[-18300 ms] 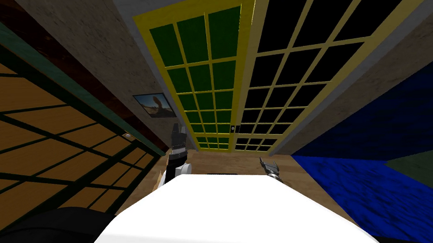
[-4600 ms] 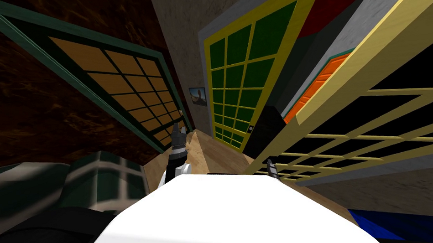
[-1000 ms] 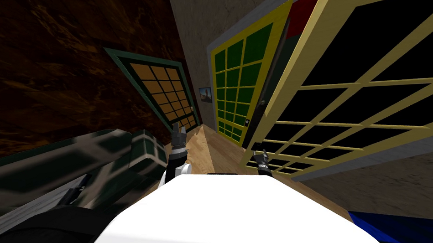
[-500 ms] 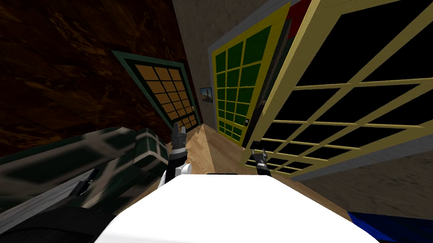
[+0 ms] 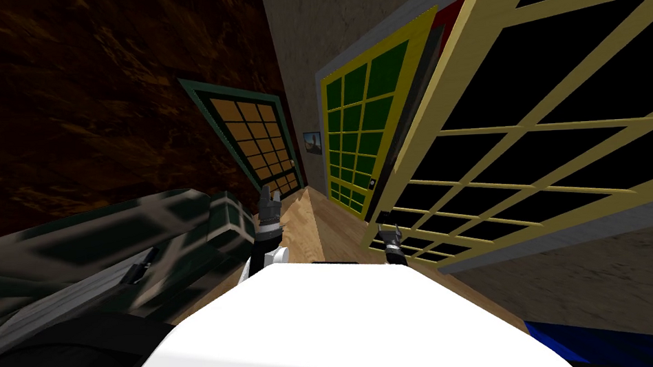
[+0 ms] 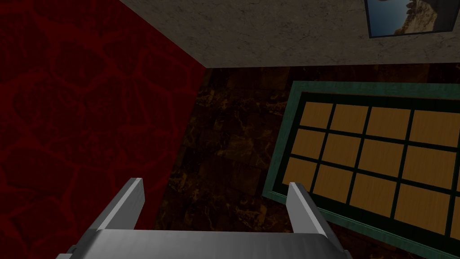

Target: Pull the door open

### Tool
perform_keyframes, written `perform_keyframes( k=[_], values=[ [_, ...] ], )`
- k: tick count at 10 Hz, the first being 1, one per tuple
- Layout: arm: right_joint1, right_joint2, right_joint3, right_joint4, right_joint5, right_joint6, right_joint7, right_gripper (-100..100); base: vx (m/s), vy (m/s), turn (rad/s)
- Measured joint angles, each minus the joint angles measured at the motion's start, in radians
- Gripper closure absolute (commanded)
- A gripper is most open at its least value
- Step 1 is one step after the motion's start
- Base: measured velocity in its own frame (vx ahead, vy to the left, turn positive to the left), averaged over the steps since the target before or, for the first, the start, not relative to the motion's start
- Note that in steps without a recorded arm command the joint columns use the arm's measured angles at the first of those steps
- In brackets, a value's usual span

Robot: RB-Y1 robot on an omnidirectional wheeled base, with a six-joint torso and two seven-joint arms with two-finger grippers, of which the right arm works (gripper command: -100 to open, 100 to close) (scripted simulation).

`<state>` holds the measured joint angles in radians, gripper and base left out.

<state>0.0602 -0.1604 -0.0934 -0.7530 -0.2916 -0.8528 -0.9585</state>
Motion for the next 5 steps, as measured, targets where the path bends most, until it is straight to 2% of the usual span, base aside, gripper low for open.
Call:
perform_keyframes(
  k=[5],
  values=[
    [-0.015,-0.004,0.030,0.002,-0.035,0.007,-0.123,-100,-0.057,-0.027,0.041]
  ],
)
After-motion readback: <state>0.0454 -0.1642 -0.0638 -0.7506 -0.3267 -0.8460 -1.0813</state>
